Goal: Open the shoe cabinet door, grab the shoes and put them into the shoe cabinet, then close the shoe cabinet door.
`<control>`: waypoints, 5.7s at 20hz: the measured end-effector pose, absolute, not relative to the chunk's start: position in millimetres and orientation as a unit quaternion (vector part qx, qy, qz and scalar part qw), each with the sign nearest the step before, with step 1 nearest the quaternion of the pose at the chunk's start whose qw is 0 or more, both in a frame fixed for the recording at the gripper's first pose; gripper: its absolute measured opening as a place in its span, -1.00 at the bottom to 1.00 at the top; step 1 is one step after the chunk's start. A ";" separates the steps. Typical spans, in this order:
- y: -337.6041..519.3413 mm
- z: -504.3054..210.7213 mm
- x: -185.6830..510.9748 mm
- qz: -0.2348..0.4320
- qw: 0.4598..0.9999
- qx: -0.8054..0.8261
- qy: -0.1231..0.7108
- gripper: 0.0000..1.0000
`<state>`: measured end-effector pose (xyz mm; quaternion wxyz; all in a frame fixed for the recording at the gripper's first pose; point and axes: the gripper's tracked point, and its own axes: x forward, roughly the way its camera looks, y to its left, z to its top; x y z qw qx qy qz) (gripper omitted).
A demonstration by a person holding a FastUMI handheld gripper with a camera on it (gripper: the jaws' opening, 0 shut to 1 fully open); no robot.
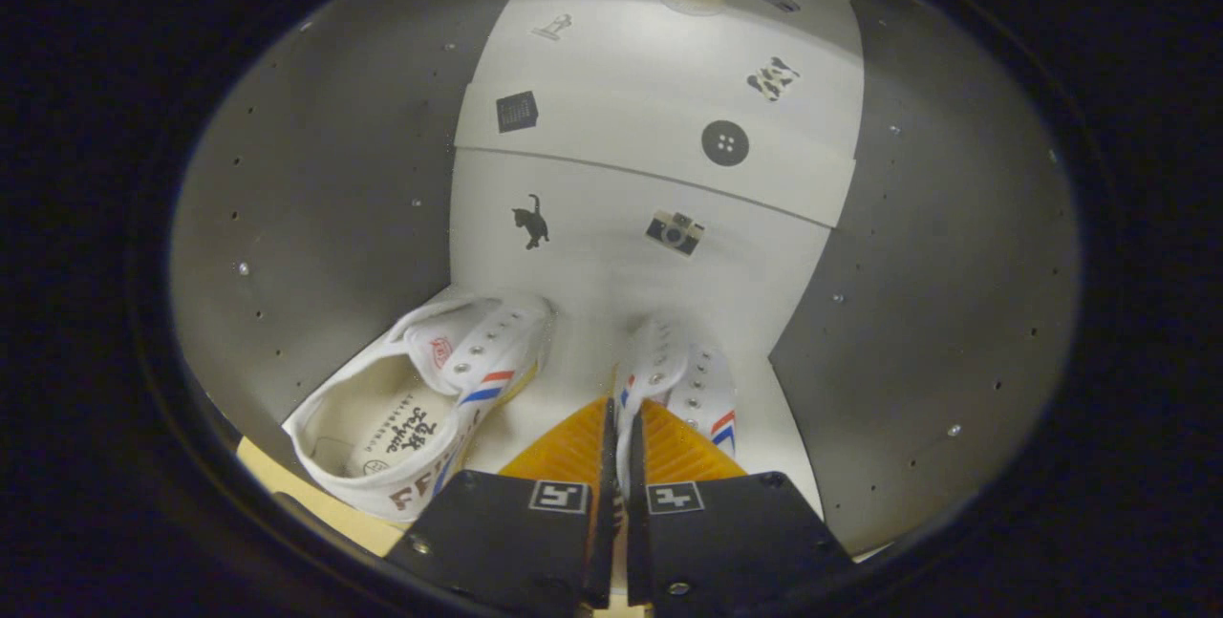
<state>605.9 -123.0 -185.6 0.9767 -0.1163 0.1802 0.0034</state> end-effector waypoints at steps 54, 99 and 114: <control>-394.5 -54.5 153.5 -0.044 0.997 -0.022 0.067 1.00; -80.7 -80.9 233.4 0.044 0.994 -0.021 0.102 0.92; -16.0 -86.4 319.3 -0.020 0.992 -0.019 0.123 0.94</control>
